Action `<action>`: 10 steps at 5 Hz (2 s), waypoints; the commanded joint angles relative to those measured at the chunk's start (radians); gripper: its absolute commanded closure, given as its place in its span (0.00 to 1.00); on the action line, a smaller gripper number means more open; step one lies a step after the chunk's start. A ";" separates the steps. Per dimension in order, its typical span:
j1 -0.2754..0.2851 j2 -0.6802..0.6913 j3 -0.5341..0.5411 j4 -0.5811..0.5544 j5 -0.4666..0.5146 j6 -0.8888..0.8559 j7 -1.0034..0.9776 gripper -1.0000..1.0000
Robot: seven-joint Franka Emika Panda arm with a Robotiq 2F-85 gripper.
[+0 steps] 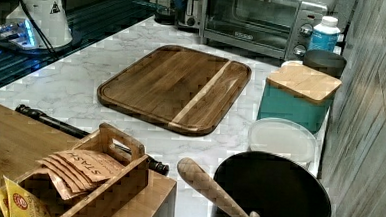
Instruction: Open the drawer.
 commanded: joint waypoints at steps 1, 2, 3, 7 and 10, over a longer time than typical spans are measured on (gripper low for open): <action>-0.138 0.034 -0.109 -0.036 -0.084 0.242 -0.175 0.00; -0.177 0.072 -0.099 -0.028 -0.158 0.299 -0.221 0.00; -0.201 0.106 -0.116 -0.022 -0.200 0.353 -0.312 0.00; -0.219 0.191 -0.173 0.004 -0.234 0.399 -0.440 0.00; -0.298 0.326 -0.176 0.091 -0.176 0.425 -0.531 0.00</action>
